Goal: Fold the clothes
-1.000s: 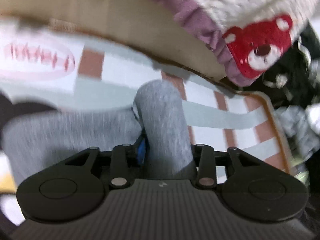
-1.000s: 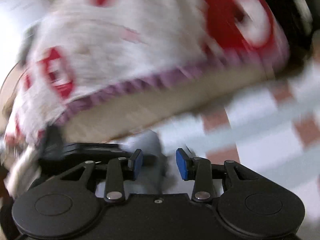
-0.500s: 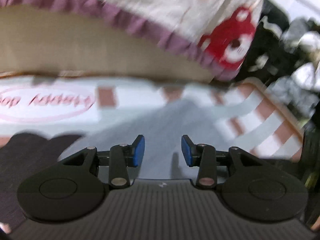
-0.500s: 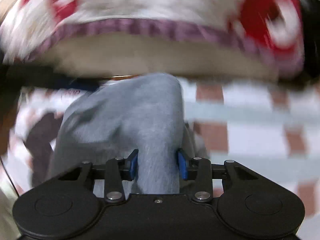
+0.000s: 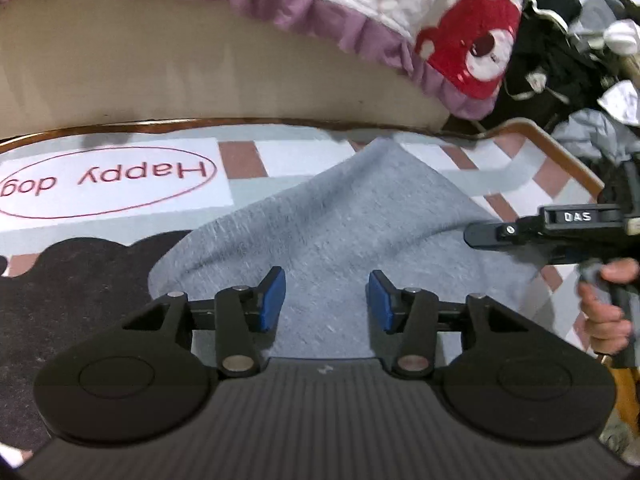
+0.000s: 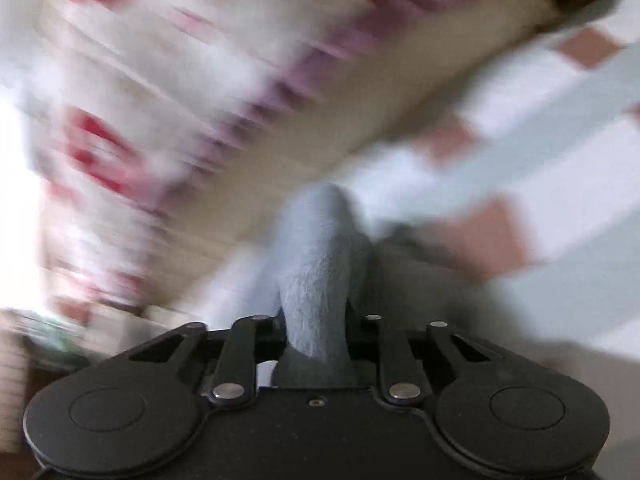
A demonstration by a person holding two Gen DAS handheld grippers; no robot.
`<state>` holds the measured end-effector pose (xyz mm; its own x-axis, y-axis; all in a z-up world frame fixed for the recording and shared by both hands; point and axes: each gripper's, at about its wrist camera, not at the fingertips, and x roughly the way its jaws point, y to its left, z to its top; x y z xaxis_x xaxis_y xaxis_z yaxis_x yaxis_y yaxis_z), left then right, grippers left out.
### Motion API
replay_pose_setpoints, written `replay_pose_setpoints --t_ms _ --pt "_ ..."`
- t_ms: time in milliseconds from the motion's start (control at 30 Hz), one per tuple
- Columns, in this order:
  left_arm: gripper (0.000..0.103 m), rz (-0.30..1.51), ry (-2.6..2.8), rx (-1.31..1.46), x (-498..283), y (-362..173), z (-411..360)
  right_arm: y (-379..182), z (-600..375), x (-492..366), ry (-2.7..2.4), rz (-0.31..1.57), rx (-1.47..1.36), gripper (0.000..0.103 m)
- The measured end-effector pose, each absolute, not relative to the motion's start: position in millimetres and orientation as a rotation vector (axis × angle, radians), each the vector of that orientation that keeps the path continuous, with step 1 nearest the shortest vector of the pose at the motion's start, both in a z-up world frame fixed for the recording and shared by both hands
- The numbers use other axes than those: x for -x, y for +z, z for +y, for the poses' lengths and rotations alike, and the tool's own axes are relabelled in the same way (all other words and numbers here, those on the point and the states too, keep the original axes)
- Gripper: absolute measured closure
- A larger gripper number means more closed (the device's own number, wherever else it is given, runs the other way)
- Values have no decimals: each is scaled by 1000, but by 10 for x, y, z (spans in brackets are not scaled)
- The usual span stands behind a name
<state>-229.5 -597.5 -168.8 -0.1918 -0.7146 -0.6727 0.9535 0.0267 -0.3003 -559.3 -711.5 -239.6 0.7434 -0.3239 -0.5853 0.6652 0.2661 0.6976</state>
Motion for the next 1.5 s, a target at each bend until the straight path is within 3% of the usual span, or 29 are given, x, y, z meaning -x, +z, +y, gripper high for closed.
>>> replay_pose_setpoints --t_ms 67,200,233,300,400,467,567,667,700,767,867,967,1067,1133,1333,1367,1400,1433,1500 --pt "58 827 -1557 -395 2332 -1717 -5996 -2450 -7110 5644 -788 384 -1109 23" --pt "58 823 -1543 -410 2364 -1711 -6033 -2222 -7034 5700 -927 389 -1036 28" --pt "58 822 -1543 -415 2360 -1709 -6032 -2117 -6992 5710 -972 398 -968 34" --pt "58 791 -1551 -446 2381 -1702 -6019 -1874 -6875 5723 -1045 396 -783 79" --pt "58 668 -1571 -550 2520 -1686 -5980 -1606 -6601 5675 -927 321 -542 82" --pt "58 699 -1563 -520 2487 -1655 -5978 -1548 -6457 5481 -819 394 -469 82" --pt "57 756 -1583 -442 2414 -1555 -5908 -1702 -6311 5177 -805 608 -364 55" --pt "53 768 -1657 -431 2510 -1441 -5723 -2052 -6360 5104 -872 755 -361 53" --pt "47 769 -1687 -440 2562 -1430 -5664 -2142 -6419 5137 -886 753 -415 50" --pt "43 763 -1696 -500 2667 -1494 -5594 -2217 -6607 5262 -891 683 -589 49" --pt "43 720 -1684 -559 2743 -1603 -5561 -2255 -6780 5367 -874 658 -710 49" --pt "43 796 -1668 -531 2674 -1602 -5622 -2351 -6873 5451 -846 627 -820 49" --pt "43 861 -1654 -501 2610 -1600 -5654 -2459 -6966 5607 -808 589 -954 41" --pt "43 840 -1657 -523 2636 -1610 -5601 -2526 -7031 5701 -788 562 -1046 41" --pt "40 851 -1638 -583 2599 -1635 -5405 -2401 -6890 5573 -857 637 -941 37" --pt "32 868 -1615 -608 2575 -1661 -5405 -2369 -6865 5551 -871 653 -911 33" --pt "9 899 -1579 -610 2516 -1715 -5380 -2345 -6851 5536 -887 670 -882 28" --pt "4 930 -1542 -611 2457 -1769 -5355 -2328 -6839 5509 -909 694 -843 25" --pt "17 1004 -1523 -527 2303 -1830 -5283 -2299 -6800 5453 -926 723 -769 24"
